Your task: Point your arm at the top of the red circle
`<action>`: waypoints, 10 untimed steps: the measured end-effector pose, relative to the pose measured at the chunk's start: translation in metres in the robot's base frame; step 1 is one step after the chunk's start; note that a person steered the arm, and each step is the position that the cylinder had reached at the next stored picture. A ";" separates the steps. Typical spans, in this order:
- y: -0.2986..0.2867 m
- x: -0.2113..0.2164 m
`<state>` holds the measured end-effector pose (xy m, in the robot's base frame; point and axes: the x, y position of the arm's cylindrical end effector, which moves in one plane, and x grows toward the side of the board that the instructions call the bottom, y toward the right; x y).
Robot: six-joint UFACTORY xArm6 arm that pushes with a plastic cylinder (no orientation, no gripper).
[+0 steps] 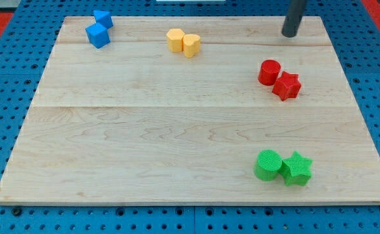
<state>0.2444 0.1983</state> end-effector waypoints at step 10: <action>-0.040 -0.005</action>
